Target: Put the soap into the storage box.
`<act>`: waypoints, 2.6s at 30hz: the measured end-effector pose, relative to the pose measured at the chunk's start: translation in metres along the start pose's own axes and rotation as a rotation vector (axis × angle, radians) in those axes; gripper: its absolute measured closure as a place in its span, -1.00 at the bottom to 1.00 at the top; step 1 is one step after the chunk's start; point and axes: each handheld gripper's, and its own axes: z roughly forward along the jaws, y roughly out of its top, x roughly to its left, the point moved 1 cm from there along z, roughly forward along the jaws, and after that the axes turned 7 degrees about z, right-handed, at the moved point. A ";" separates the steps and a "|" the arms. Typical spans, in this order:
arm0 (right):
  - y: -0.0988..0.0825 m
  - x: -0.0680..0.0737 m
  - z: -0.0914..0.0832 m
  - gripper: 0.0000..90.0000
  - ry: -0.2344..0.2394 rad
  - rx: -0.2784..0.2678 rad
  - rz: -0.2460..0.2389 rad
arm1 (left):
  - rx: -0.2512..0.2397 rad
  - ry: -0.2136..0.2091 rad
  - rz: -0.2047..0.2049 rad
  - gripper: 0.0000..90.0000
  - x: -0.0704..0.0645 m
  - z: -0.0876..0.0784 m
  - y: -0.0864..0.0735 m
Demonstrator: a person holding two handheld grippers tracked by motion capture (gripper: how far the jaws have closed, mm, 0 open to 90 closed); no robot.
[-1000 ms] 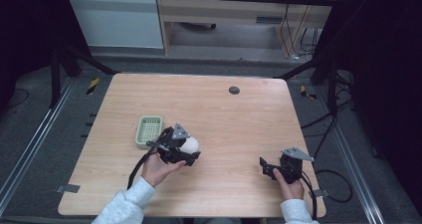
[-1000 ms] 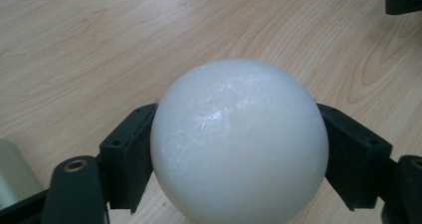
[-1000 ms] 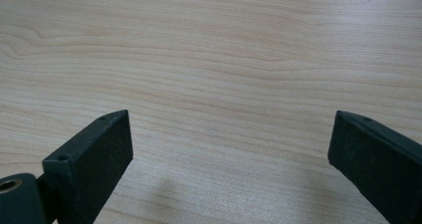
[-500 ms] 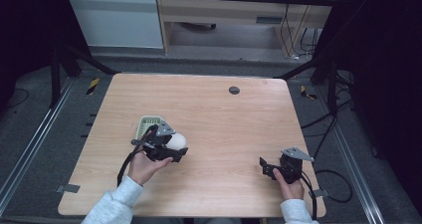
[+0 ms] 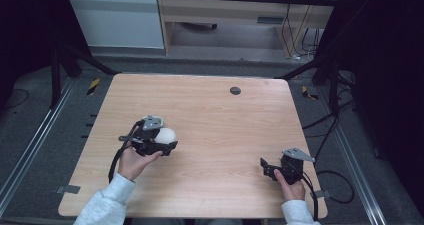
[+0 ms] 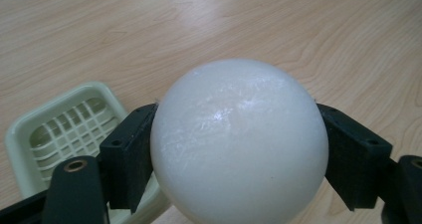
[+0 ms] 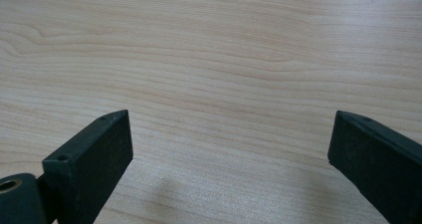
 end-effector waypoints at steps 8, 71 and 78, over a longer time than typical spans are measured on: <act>0.000 0.001 0.001 -0.91 0.004 0.001 -0.006 | 0.012 0.029 -0.033 -0.49 0.018 0.004 -0.004; 0.000 0.003 0.003 -0.91 -0.002 0.008 -0.005 | 0.149 0.081 -0.105 -0.49 0.082 0.040 -0.029; 0.000 0.003 0.002 -0.91 -0.003 0.008 -0.008 | 0.161 0.076 -0.105 -0.49 0.081 0.043 -0.031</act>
